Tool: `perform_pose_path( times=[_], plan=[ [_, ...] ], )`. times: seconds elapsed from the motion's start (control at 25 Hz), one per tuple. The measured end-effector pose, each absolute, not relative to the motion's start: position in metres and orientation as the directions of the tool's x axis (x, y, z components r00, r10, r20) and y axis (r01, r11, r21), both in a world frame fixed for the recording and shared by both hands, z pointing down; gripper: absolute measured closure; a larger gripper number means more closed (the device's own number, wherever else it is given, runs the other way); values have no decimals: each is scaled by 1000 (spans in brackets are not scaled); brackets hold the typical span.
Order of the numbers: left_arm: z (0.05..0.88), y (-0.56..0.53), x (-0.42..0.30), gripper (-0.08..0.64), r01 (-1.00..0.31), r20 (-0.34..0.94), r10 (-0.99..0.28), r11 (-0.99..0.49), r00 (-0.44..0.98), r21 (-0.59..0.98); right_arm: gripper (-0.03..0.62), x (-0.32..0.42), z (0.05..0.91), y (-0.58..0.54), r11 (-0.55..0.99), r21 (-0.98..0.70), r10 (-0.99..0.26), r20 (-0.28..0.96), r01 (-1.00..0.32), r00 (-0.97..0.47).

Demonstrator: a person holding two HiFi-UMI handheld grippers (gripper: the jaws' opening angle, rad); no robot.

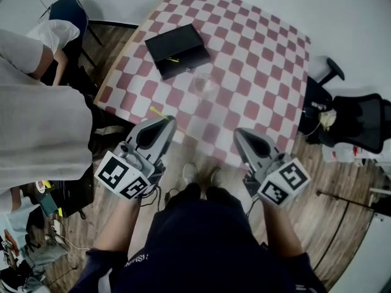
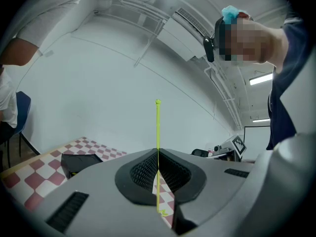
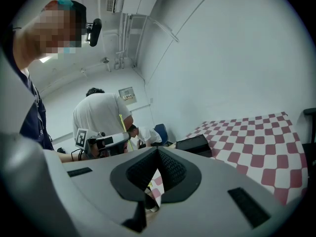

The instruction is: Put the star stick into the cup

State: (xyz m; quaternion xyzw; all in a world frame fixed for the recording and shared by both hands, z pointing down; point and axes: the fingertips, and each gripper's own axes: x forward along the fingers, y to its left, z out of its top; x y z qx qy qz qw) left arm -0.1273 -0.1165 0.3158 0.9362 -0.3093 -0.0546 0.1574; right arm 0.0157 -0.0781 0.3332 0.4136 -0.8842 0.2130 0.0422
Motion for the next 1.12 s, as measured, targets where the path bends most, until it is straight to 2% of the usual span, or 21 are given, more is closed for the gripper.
perform_pose_path(
  times=[1.12],
  plan=[
    [391,-295,-49,529,-679,127,-679,-668,724,305,583,86,396,-193,573,-418,-631,323,-705,-705]
  ],
)
